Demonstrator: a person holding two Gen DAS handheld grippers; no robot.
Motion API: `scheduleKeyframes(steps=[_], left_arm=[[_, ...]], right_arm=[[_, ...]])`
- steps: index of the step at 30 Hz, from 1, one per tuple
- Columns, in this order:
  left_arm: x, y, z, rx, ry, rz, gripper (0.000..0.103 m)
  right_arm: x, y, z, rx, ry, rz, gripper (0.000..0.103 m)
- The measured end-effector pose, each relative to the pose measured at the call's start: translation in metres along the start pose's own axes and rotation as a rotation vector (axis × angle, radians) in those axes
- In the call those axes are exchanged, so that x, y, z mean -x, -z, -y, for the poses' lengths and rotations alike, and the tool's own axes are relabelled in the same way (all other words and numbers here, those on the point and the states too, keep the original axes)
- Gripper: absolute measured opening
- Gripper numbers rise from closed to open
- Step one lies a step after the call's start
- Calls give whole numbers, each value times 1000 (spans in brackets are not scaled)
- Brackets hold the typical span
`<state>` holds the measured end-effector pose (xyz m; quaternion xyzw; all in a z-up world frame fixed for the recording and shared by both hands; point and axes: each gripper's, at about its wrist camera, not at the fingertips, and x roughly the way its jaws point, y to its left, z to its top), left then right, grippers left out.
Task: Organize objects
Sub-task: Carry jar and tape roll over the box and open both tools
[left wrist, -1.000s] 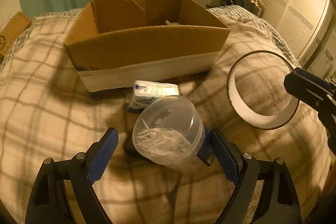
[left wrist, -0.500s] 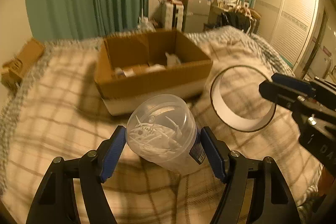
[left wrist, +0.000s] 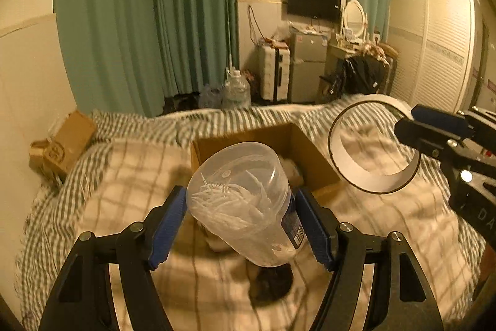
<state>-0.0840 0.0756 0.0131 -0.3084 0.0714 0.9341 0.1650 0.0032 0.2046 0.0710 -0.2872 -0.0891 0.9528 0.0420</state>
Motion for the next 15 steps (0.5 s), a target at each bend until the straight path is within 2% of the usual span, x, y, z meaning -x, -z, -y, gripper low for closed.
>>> scheduleKeyframes(steps=[4,9,15], left_arm=[[-20,-25,-7,3,-9,19,73],[-61,-45,-15,4,-24,3,73],[-117,-36,-18,-1,-27,-77,72]], right_arm=[[-25,-35,9,10,13,21,28],[-70,-59,15,9,5,2,25],[-137,-52,10,4,-27,-85,25]])
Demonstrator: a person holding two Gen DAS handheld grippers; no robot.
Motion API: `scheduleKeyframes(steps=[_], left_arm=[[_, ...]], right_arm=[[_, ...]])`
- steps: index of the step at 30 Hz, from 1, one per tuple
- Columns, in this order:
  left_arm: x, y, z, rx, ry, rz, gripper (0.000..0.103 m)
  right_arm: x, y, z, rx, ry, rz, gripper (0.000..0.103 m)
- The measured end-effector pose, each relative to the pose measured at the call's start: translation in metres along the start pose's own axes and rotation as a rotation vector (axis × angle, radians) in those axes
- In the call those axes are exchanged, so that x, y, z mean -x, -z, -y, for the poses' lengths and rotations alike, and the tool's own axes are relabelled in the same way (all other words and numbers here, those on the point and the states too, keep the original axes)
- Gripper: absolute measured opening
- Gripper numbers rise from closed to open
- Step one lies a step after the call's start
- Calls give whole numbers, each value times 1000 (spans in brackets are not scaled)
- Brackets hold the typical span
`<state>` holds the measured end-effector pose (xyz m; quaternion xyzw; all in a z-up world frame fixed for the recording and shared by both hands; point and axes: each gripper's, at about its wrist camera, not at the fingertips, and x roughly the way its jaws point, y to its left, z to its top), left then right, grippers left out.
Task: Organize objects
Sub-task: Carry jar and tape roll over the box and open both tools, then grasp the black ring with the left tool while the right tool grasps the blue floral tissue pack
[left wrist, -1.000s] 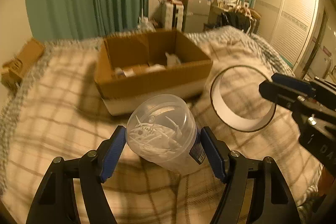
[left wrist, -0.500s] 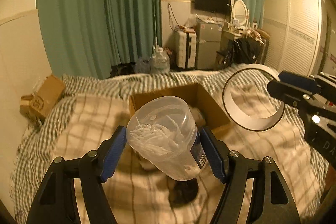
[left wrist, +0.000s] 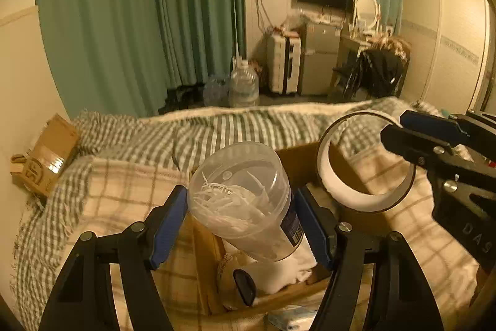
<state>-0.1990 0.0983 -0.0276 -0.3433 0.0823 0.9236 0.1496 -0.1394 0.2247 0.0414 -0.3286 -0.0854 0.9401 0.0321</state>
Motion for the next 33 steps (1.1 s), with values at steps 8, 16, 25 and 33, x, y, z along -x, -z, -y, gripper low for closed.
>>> scheduleKeyframes(steps=[8,16,25,33], left_arm=[[-24,8,3,-13,-3,-22,74],[26,1,-7,9,-45,38,91],[109,16,-25,60,-53,115,91],[109,35,-31,85,-42,99,91]], right_arm=[[-50,18,9,-61,-51,-63,27],[-7,15,30,-124,-46,-24,72],[57,8,26,-93,24,22,81],[-16,17,12,-99,49,-149,81]])
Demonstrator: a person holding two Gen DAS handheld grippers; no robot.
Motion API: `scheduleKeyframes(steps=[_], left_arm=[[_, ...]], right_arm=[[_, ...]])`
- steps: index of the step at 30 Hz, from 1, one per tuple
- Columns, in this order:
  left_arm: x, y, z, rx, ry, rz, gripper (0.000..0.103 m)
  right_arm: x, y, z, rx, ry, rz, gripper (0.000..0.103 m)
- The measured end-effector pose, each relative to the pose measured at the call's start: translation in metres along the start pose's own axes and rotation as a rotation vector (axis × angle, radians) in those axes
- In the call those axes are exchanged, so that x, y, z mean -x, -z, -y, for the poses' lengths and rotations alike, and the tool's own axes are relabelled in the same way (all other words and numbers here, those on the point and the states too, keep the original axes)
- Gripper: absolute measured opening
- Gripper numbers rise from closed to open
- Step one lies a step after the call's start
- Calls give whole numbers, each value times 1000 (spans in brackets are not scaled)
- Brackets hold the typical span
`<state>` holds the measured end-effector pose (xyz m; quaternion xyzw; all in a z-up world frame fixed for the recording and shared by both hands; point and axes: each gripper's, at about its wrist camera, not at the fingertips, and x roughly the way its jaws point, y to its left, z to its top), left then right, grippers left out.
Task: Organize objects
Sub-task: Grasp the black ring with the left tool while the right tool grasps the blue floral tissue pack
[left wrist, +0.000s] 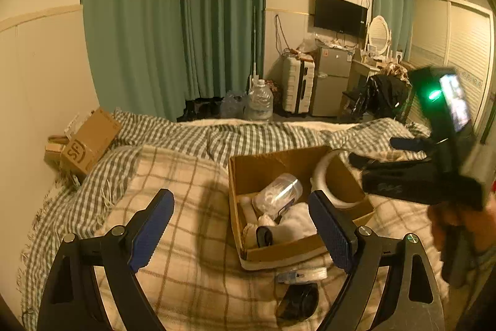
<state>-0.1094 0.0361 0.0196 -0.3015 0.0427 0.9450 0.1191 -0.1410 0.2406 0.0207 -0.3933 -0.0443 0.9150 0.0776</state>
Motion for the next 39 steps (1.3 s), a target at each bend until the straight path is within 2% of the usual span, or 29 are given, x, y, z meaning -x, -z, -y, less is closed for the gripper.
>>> scheduleKeyframes(steps=[5,10,16,21,25,28,30,33,35,39], left_arm=[[-32,26,-2,-11,-19,-58,91],[-53,52,2,-12,-23,-110,91],[-52,76,22,-30,3,-145,91],[-47,103,41,-19,44,-193,91],[-60,129,57,-35,56,-267,91],[-76,147,69,-87,62,-328,89],[-84,152,73,-110,61,-357,81],[-98,157,75,-117,86,-398,59],[-104,161,76,-120,99,-421,19],[-94,160,70,-93,128,-394,9]], right_arm=[[-50,28,-12,39,-21,-135,81],[-44,38,-2,-52,-168,-122,81],[3,53,-3,-5,-114,-38,81],[40,90,-1,5,-52,-20,81],[47,124,3,-17,-45,-13,81],[38,140,4,-44,-72,-36,81],[30,144,5,-54,-76,-52,81],[22,147,3,-55,-73,-64,81],[18,148,1,-55,-81,-71,81],[12,149,0,-57,-75,-87,81]])
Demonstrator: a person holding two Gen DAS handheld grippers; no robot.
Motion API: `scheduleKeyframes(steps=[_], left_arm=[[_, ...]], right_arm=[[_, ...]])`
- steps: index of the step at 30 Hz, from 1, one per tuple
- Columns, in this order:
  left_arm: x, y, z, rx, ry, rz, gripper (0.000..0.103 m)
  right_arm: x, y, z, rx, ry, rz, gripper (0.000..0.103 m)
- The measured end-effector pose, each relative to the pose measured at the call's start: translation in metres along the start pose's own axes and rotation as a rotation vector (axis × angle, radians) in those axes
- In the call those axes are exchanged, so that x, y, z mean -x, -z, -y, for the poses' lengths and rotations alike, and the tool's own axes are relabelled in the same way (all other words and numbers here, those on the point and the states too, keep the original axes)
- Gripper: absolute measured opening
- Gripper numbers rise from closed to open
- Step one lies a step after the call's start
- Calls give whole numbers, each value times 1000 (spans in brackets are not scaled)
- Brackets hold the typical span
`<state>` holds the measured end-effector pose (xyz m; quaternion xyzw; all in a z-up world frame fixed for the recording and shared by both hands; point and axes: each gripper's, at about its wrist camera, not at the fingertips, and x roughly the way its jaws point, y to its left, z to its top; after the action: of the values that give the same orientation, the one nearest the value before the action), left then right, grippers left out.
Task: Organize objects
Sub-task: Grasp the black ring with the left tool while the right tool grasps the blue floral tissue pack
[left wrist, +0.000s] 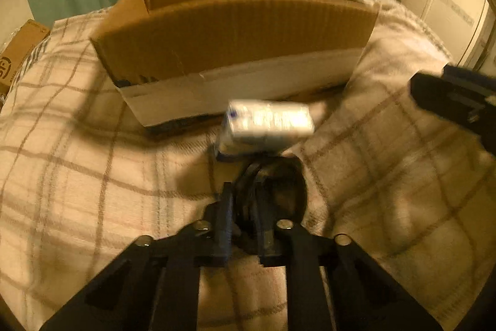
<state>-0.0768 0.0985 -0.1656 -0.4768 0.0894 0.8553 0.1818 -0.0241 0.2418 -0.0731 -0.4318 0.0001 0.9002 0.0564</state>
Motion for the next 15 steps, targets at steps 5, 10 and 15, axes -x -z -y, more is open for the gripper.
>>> scheduleKeyframes(steps=[5,10,15], left_arm=[[45,3,-14,25,-10,92,8],[78,-1,-40,69,-85,171,8],[85,-10,-73,112,-199,203,8]], right_arm=[[5,0,-2,2,4,16,81],[10,-2,-12,29,-8,29,81],[13,-2,-36,95,-42,14,81]])
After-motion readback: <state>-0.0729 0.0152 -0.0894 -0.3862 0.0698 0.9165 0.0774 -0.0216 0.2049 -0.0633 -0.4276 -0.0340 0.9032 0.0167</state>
